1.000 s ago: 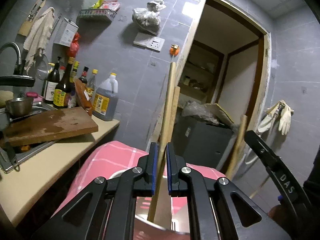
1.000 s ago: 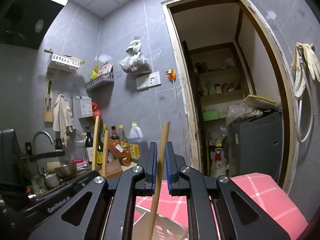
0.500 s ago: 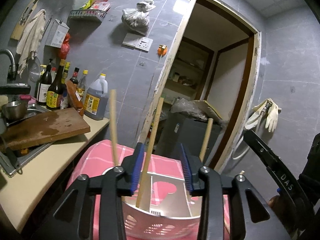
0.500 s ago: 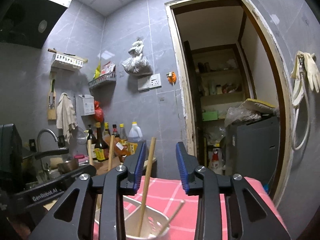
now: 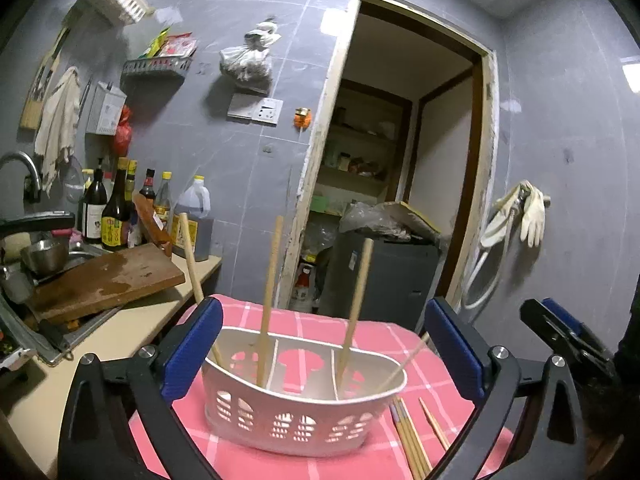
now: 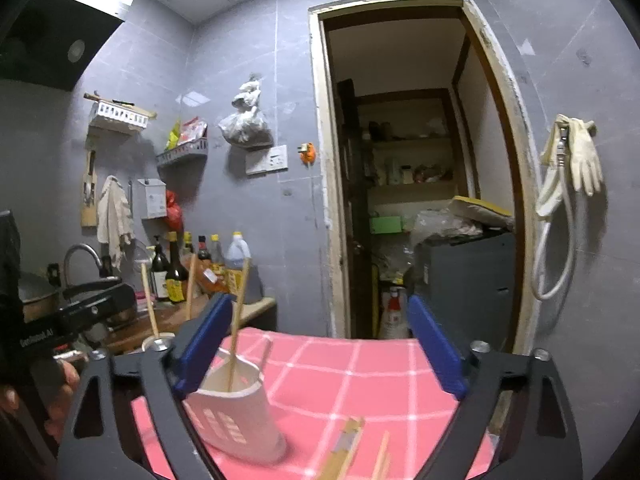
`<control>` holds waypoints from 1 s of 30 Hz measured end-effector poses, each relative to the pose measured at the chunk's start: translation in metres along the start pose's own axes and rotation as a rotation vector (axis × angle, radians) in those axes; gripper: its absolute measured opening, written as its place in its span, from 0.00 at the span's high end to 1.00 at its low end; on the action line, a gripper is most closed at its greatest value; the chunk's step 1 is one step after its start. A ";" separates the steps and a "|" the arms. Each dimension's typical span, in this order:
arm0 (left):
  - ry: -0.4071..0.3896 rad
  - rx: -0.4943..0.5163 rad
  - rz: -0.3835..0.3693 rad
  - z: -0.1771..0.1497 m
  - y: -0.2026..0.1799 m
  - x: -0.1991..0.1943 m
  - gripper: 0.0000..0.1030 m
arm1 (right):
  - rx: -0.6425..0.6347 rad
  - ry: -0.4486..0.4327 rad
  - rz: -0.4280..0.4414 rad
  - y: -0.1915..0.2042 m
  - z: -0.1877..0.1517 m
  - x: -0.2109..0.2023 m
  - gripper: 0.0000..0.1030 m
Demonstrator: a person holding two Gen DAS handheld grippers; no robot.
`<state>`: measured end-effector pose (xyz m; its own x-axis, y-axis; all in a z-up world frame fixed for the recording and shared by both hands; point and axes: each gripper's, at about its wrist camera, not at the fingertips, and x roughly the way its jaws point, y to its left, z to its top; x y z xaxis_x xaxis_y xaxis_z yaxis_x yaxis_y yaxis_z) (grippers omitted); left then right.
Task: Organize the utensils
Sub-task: 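Open both tools and pull them back from the white holder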
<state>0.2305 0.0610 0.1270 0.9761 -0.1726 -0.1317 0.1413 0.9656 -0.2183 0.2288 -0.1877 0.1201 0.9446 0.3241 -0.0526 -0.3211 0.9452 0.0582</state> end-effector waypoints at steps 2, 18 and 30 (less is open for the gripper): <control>0.009 0.019 -0.001 -0.005 -0.008 -0.002 0.03 | -0.010 0.015 -0.017 -0.005 -0.003 -0.008 0.00; 0.215 0.060 -0.047 -0.059 -0.047 0.007 0.03 | -0.051 0.211 -0.094 -0.035 -0.043 -0.031 0.00; 0.365 0.058 -0.028 -0.097 -0.052 0.030 0.03 | -0.004 0.415 -0.112 -0.049 -0.078 -0.009 0.12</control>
<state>0.2367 -0.0130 0.0401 0.8501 -0.2472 -0.4650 0.1864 0.9671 -0.1733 0.2311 -0.2336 0.0402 0.8662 0.2064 -0.4551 -0.2192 0.9754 0.0251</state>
